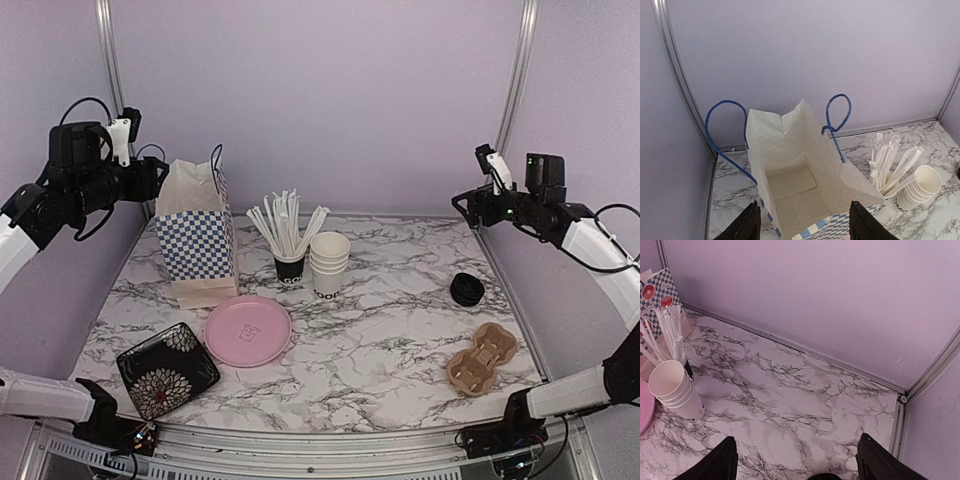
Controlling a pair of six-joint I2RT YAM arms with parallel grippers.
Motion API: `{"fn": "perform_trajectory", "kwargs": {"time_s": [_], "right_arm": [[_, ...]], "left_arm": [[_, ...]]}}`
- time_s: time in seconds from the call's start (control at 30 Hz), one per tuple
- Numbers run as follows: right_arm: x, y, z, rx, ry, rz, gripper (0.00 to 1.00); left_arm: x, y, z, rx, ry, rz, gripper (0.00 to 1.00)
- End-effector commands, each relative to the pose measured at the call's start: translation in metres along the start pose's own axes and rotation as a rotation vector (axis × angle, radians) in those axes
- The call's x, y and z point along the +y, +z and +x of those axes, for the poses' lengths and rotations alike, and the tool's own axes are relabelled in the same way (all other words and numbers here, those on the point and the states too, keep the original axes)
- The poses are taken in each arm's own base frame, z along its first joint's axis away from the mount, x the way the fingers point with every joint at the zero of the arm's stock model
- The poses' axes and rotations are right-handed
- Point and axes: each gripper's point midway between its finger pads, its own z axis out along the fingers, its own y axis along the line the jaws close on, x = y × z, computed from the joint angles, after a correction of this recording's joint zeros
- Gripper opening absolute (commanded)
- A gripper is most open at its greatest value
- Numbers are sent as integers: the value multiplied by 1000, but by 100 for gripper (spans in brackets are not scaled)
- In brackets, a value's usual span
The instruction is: Pack the takeout coffee
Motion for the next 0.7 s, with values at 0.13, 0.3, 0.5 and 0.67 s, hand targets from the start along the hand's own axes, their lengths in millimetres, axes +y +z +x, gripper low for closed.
{"fn": "perform_trajectory", "kwargs": {"time_s": [0.13, 0.3, 0.5, 0.67], "right_arm": [[27, -25, -19, -100, -45, -141, 93], [56, -27, -27, -110, -161, -274, 90], [126, -6, -17, 5, -399, -433, 74], [187, 26, 4, 111, -578, -518, 59]], "left_arm": [[-135, -25, 7, 45, 203, 444, 66], [-216, -31, 59, 168, 338, 655, 64], [-260, -17, 138, 350, 415, 731, 58], [-266, 2, 185, 423, 374, 683, 61]]}}
